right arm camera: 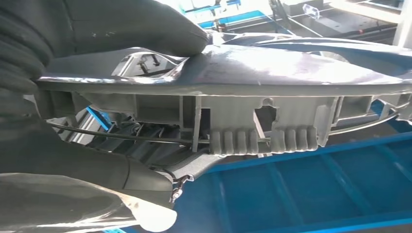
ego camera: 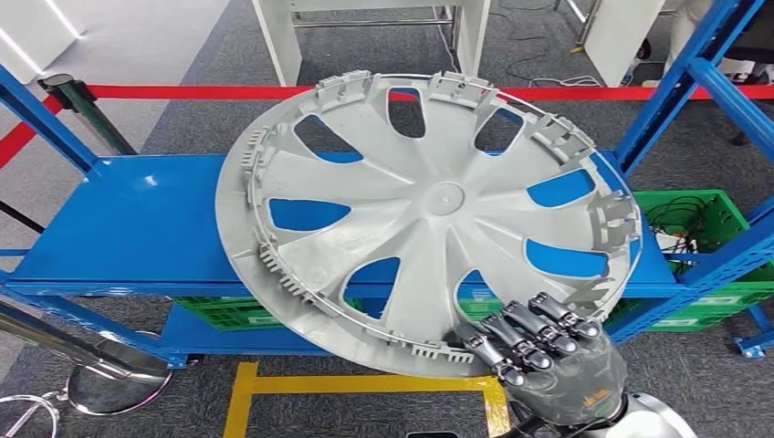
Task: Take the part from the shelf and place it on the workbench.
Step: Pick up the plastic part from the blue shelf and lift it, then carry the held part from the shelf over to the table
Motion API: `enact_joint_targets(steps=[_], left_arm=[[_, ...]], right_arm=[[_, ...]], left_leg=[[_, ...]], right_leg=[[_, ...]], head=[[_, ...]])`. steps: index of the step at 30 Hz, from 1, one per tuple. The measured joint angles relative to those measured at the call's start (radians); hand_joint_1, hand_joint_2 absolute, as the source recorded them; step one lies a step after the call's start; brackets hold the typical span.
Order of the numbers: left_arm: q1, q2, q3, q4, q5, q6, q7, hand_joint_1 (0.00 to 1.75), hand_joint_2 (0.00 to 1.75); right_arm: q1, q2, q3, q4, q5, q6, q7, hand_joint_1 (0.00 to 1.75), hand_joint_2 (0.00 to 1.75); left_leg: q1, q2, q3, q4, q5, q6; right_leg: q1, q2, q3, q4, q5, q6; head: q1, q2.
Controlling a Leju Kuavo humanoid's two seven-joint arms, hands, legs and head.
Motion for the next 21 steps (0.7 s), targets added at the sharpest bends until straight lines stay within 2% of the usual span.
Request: enact_joint_targets(steps=[1, 2, 3, 4, 5, 6, 7, 8, 9, 10, 12, 13, 14, 15, 16, 17, 18, 19, 20, 21], left_arm=[[0.0, 0.0, 0.0, 0.0, 0.0, 0.0, 0.0, 0.0, 0.0], [-0.001, 0.0, 0.0, 0.0, 0.001, -0.001, 0.0, 0.0, 0.0], [-0.001, 0.0, 0.0, 0.0, 0.003, -0.002, 0.0, 0.0, 0.0], [-0.001, 0.0, 0.0, 0.0, 0.006, -0.001, 0.0, 0.0, 0.0], [-0.001, 0.0, 0.0, 0.0, 0.01, 0.0, 0.0, 0.0, 0.0], [-0.001, 0.001, 0.0, 0.0, 0.014, 0.002, -0.001, 0.0, 0.0], [-0.002, 0.002, 0.0, 0.001, 0.017, 0.004, -0.002, 0.0, 0.0], [-0.002, 0.003, 0.001, 0.001, 0.02, 0.006, -0.004, 0.0, 0.0], [-0.002, 0.004, 0.001, 0.001, 0.023, 0.007, -0.007, 0.0, 0.0], [-0.002, 0.006, 0.001, 0.002, 0.025, 0.008, -0.01, 0.0, 0.0], [0.0, 0.007, 0.001, 0.002, 0.029, 0.005, -0.015, 0.0, 0.0], [0.0, 0.009, 0.001, 0.002, 0.03, 0.003, -0.015, 0.0, 0.0], [0.0, 0.01, 0.002, 0.003, 0.032, 0.0, -0.014, 0.0, 0.0], [0.0, 0.011, 0.002, 0.003, 0.034, -0.001, -0.013, 0.0, 0.0], [0.0, 0.013, 0.002, 0.004, 0.037, 0.001, -0.009, 0.0, 0.0], [0.001, 0.014, 0.003, 0.004, 0.04, 0.004, -0.004, 0.0, 0.0], [0.002, 0.015, 0.003, 0.005, 0.042, 0.006, 0.004, 0.0, 0.0], [0.002, 0.015, 0.003, 0.005, 0.041, 0.006, 0.016, 0.0, 0.0], [0.003, 0.015, 0.003, 0.006, 0.037, 0.004, 0.03, 0.0, 0.0], [0.004, 0.014, 0.002, 0.006, 0.031, 0.001, 0.045, 0.0, 0.0]], right_arm=[[0.0, 0.0, 0.0, 0.0, 0.0, 0.0, 0.0, 1.75, 1.75], [0.0, 0.0, -0.001, 0.0, 0.0, 0.0, 0.0, 1.75, 1.75], [0.0, 0.0, -0.001, 0.0, 0.0, 0.0, 0.0, 1.75, 1.75], [0.0, 0.0, -0.001, 0.0, 0.0, 0.0, 0.0, 1.75, 1.75], [0.0, 0.0, -0.002, 0.0, 0.0, 0.0, 0.0, 1.75, 1.75], [0.0, 0.0, -0.003, 0.0, 0.0, 0.0, 0.001, 1.75, 1.75], [0.001, 0.0, -0.004, 0.0, 0.0, 0.0, 0.002, 1.75, 1.75], [0.001, 0.0, -0.005, 0.0, 0.0, 0.0, 0.004, 1.75, 1.75], [0.001, 0.0, -0.006, 0.0, 0.0, 0.0, 0.006, 1.75, 1.75], [0.001, 0.0, -0.006, 0.0, 0.0, 0.0, 0.008, 1.75, 1.75], [0.002, 0.0, -0.007, 0.0, 0.0, 0.0, 0.011, 1.75, 1.75], [0.003, 0.0, -0.008, 0.0, 0.0, 0.0, 0.013, 1.75, 1.75], [0.004, 0.0, -0.008, 0.0, 0.0, 0.0, 0.015, 1.75, 1.75], [0.006, 0.0, -0.009, -0.001, 0.0, -0.001, 0.016, 1.75, 1.75], [0.009, 0.0, -0.011, -0.001, 0.0, -0.001, 0.018, 1.75, 1.75], [0.012, 0.0, -0.014, -0.001, 0.0, -0.001, 0.018, 1.75, 1.75], [0.017, 0.0, -0.017, -0.001, 0.0, -0.001, 0.018, 1.75, 1.75], [0.026, 0.0, -0.022, -0.002, 0.0, -0.001, 0.017, 1.75, 1.75], [0.04, 0.002, -0.029, -0.008, 0.0, -0.001, 0.016, 1.75, 1.75], [0.058, 0.003, -0.037, -0.018, 0.0, -0.001, 0.014, 1.75, 1.75]], left_leg=[[0.002, 0.0, -0.017, 0.062, -0.043, -0.004], [0.003, 0.0, -0.028, 0.118, -0.073, -0.006], [0.003, 0.0, -0.029, 0.153, -0.083, -0.006], [0.003, 0.0, -0.015, 0.155, -0.072, -0.003], [0.003, 0.0, 0.015, 0.122, -0.045, 0.001], [0.002, 0.0, 0.057, 0.061, -0.015, 0.008], [-0.001, 0.0, 0.104, -0.012, 0.003, 0.017], [-0.004, 0.0, 0.143, -0.078, 0.01, 0.023], [-0.007, -0.001, 0.168, -0.124, 0.01, 0.028], [-0.01, -0.001, 0.177, -0.148, 0.006, 0.03], [-0.012, 0.002, 0.17, -0.16, 0.021, 0.034], [-0.01, 0.004, 0.163, -0.166, 0.033, 0.039], [-0.007, 0.006, 0.155, -0.17, 0.045, 0.044], [-0.006, 0.009, 0.144, -0.172, 0.056, 0.048], [-0.006, 0.009, 0.13, -0.17, 0.066, 0.051], [-0.008, 0.01, 0.116, -0.167, 0.074, 0.052], [-0.009, 0.01, 0.102, -0.164, 0.083, 0.052], [-0.009, 0.011, 0.087, -0.159, 0.091, 0.051], [-0.009, 0.011, 0.072, -0.153, 0.098, 0.05], [-0.009, 0.01, 0.058, -0.146, 0.103, 0.048]], right_leg=[[0.002, -0.002, -0.009, 0.0, 0.007, -0.005], [0.004, -0.003, -0.019, 0.001, 0.013, -0.007], [0.006, -0.004, -0.029, 0.002, 0.02, -0.008], [0.008, -0.005, -0.039, 0.002, 0.028, -0.009], [0.01, -0.005, -0.047, 0.003, 0.035, -0.009], [0.012, -0.005, -0.055, 0.003, 0.041, -0.008], [0.015, -0.005, -0.061, 0.003, 0.048, -0.006], [0.016, -0.005, -0.065, 0.003, 0.055, -0.003], [0.016, -0.005, -0.069, 0.002, 0.063, 0.003], [0.014, -0.006, -0.072, -0.001, 0.071, 0.009], [0.011, -0.005, -0.077, -0.005, 0.083, 0.024], [0.011, -0.004, -0.085, 0.002, 0.069, 0.029], [0.011, -0.002, -0.097, 0.026, 0.038, 0.034], [0.012, -0.001, -0.113, 0.069, -0.008, 0.036], [0.012, -0.001, -0.129, 0.128, -0.059, 0.038], [0.012, -0.001, -0.14, 0.191, -0.095, 0.04], [0.012, -0.001, -0.143, 0.24, -0.109, 0.041], [0.012, -0.001, -0.134, 0.263, -0.099, 0.042], [0.012, -0.001, -0.108, 0.252, -0.072, 0.042], [0.012, -0.001, -0.067, 0.209, -0.042, 0.042]], head=[[-0.003, 0.0], [-0.004, 0.0], [-0.004, 0.0], [-0.004, 0.0], [-0.004, 0.0], [-0.004, 0.0], [-0.004, 0.0], [-0.003, 0.0], [-0.003, 0.0], [-0.003, 0.0], [-0.004, 0.0], [-0.003, 0.0], [-0.001, 0.0], [0.001, 0.0], [0.004, 0.0], [0.006, 0.0], [0.006, 0.0], [0.006, 0.0], [0.006, 0.0], [0.006, 0.0]])
